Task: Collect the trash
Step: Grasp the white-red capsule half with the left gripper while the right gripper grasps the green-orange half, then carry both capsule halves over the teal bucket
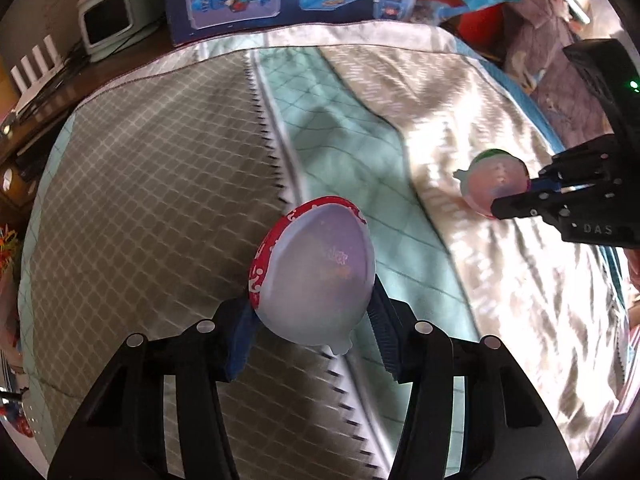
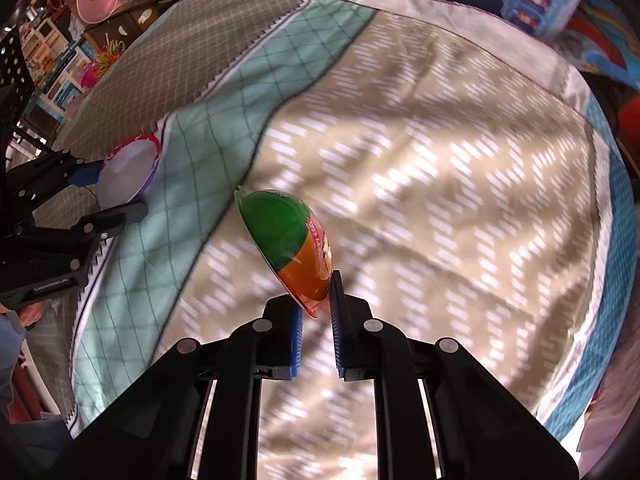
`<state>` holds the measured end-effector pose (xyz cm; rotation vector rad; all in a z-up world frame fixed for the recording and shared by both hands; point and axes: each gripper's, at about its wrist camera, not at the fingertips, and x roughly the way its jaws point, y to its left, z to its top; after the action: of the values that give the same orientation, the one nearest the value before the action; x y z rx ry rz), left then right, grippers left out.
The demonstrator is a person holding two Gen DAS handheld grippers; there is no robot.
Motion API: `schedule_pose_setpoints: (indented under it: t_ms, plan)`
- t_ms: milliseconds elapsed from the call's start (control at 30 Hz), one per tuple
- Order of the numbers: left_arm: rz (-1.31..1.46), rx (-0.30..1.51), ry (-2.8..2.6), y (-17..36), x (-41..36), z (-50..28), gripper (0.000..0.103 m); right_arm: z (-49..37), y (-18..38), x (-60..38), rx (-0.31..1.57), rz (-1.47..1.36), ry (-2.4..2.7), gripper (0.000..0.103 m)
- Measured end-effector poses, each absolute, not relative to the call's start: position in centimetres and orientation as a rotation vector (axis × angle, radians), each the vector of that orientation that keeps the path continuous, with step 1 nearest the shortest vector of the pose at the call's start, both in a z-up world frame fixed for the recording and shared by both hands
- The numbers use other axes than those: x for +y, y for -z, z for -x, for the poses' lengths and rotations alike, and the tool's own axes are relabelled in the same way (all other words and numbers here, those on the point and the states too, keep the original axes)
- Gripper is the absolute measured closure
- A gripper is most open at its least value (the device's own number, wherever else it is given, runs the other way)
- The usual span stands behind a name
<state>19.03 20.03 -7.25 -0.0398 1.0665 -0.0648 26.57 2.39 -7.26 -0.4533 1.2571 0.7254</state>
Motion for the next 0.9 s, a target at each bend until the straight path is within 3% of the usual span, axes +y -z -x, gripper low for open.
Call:
schedule_pose_setpoints:
  t_ms: [333,900]
  plan:
    - [-0.013,1.065,0.204,6.7,12.4,-18.5,0.05,-23.8,5.4,-6.8,1.268,0.341,-0.619,0.091]
    - [-0.134,1.026,0.49,3.4,-9.5,-16.2,0.05,-16.9,2.0,-29.6,1.205,0.048,-0.399,0.091]
